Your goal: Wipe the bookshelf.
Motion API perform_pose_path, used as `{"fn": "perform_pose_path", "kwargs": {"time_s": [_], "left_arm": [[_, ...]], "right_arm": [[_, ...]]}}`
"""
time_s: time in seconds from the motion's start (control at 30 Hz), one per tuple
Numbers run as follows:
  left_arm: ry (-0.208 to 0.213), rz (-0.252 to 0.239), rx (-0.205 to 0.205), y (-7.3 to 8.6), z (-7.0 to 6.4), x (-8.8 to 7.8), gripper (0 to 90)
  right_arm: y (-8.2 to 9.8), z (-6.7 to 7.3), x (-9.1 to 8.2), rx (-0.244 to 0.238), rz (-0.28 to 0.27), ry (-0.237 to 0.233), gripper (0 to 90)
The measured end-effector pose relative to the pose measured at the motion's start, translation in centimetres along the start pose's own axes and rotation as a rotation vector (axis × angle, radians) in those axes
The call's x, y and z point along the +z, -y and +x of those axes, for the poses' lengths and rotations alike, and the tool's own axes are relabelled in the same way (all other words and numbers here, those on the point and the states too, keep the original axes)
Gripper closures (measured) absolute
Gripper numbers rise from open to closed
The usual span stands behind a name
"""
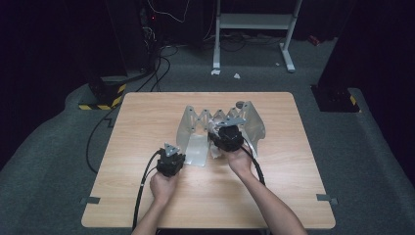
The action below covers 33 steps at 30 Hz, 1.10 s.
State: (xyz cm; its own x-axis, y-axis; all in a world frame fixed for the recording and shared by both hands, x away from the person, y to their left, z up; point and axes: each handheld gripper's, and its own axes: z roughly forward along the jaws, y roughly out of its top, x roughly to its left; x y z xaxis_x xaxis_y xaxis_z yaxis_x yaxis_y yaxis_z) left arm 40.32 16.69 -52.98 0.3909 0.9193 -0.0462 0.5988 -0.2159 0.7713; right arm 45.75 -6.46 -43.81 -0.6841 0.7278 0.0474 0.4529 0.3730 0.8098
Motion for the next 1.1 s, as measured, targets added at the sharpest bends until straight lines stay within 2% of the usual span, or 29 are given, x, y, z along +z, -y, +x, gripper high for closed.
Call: {"fn": "perform_pose_path", "kwargs": {"time_s": [0.17,0.47,0.8,0.87,1.1], "left_arm": [[0.0,0.0,0.0,0.0,0.0,0.0,84.2],[0.003,0.002,-0.001,0.0,0.0,0.0,84.2],[0.001,0.002,0.001,0.0,0.0,0.0,84.2],[0.0,0.0,0.001,0.0,0.0,0.0,84.1],[-0.01,-0.002,0.007,0.0,-0.1,0.0,84.0]], "right_arm": [[-0.8,0.0,-0.5,-0.019,-0.008,0.009,79.4],[-2.1,-1.2,0.4,0.017,-0.013,0.032,79.5],[-0.5,-1.3,2.2,0.03,0.054,0.031,79.5],[0.4,-1.2,2.9,0.03,0.087,0.031,79.5],[1.8,-0.7,3.3,0.021,0.115,0.025,79.4]]}}
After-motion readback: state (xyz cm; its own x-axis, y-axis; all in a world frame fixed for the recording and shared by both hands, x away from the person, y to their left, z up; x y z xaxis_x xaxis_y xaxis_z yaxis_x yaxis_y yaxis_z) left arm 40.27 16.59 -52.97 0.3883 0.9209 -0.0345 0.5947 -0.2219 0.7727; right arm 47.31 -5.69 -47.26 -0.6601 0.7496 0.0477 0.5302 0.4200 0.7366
